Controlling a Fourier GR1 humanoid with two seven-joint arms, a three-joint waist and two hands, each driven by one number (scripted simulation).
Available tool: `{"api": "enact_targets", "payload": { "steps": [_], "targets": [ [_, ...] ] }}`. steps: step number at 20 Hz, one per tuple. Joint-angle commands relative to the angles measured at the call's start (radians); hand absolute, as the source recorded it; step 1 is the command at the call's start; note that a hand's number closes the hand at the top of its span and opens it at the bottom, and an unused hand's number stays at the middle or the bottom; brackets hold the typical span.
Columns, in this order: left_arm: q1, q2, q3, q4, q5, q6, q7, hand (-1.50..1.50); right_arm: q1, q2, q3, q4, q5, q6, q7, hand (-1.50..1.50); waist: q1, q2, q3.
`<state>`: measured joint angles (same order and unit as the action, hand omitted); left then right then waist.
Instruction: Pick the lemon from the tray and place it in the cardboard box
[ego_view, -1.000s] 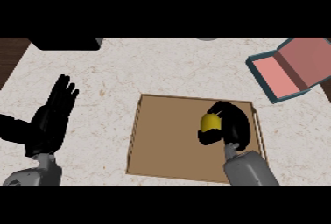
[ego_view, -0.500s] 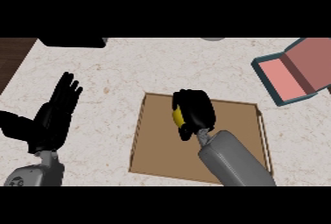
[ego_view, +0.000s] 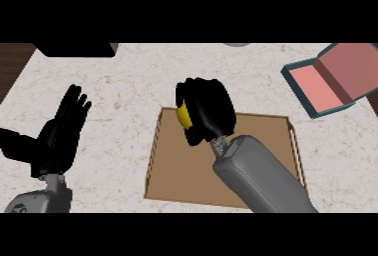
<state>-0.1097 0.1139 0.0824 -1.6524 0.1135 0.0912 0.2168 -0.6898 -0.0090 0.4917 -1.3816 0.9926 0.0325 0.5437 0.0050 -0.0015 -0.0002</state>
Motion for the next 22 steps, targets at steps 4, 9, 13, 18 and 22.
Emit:
{"api": "enact_targets", "payload": {
  "steps": [4,9,13,18,22],
  "targets": [
    [-0.024,-0.024,-0.008,0.013,-0.014,0.025,-0.004,0.0,-0.072,-0.003,-0.164,-0.099,0.07,-0.064,0.15,1.5,-0.01,0.0,0.0],
    [-0.012,-0.008,0.004,0.022,-0.004,0.003,-0.013,0.0,-0.139,-0.066,-0.298,-0.139,0.063,0.016,0.207,1.5,-0.007,0.0,0.0],
    [-0.016,-0.001,0.004,0.003,-0.018,0.019,0.018,0.0,-0.149,-0.17,-0.429,-0.076,-0.01,0.019,0.104,1.5,-0.003,0.002,0.0],
    [-0.063,0.017,0.039,0.056,0.015,-0.009,0.012,0.0,-0.108,-0.216,-0.506,0.034,-0.031,-0.062,0.003,1.5,-0.003,0.004,0.0],
    [0.05,-0.031,-0.014,0.007,-0.013,-0.009,-0.052,0.0,-0.108,-0.304,-0.538,0.168,0.028,-0.152,-0.091,1.5,0.005,0.005,0.0]
  ]
}}
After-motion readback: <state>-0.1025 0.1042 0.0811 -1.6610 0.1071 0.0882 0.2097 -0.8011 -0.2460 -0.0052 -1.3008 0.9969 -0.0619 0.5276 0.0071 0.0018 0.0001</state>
